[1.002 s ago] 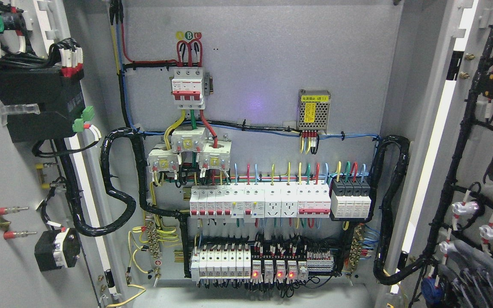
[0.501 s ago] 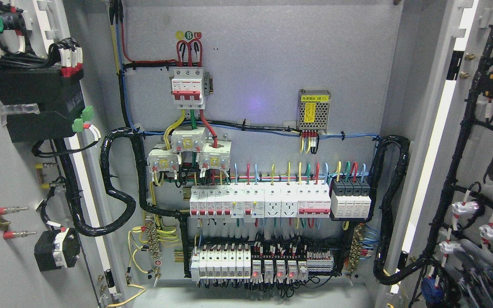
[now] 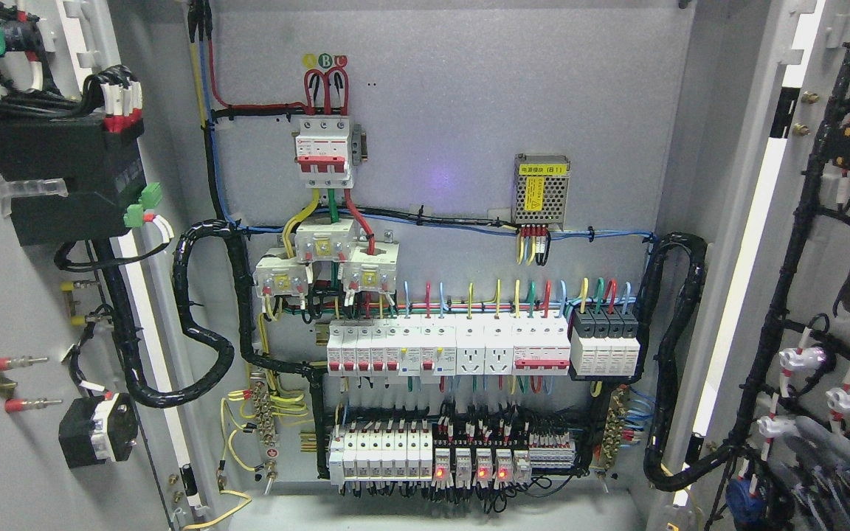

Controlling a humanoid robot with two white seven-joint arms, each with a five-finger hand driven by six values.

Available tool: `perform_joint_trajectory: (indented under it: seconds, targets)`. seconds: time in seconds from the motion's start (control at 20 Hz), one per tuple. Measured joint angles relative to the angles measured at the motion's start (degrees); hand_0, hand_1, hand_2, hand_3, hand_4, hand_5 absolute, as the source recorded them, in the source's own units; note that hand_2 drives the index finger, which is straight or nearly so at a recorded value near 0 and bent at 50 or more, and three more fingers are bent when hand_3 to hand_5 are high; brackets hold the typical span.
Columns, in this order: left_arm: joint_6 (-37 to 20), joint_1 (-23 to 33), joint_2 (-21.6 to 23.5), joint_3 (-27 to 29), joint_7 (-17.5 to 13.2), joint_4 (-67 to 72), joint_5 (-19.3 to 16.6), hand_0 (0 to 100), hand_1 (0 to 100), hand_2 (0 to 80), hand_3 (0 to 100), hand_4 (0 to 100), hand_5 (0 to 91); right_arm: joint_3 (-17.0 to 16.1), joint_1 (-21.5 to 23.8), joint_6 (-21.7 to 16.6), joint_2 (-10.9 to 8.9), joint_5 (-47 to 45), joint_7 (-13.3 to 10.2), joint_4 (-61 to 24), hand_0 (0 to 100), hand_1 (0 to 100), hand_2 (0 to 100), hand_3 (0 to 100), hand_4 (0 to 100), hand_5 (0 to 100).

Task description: Open door with both hands

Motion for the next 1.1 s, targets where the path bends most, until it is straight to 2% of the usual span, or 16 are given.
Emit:
perform_joint_trajectory:
  seconds: [0.2,0.35,0.5,1.1]
  targets:
    - [-0.34,-1.44,1.41,0.78,0.04,-2.48,-0.01,0,0,0.0,0,0,0.0,-0.08,0.69,-0.28,-0.11,-0.01,1.02,-0.01,0,0,0,0,0,0]
    - [-1.14,-1.95,2.54,2.02,0.05,-3.94,0.01,0,0,0.0,0,0,0.0,-0.23,0.99,-0.30,-0.55,-0.04,3.74,-0.01,0,0,0,0,0,0]
    - [-2.45,-2.12,3.84,3.77,0.05,-5.06,0.21,0,0,0.0,0,0,0.0,-0.43,1.15,-0.31,-1.00,-0.11,4.99,-0.01,0,0,0,0,0,0]
    - [-9.04,0.59,8.74,11.00,1.65,-7.44,3.50,0,0,0.0,0,0,0.0,-1.59,1.37,-0.31,-1.97,-3.15,5.35,0.02,0,0,0,0,0,0]
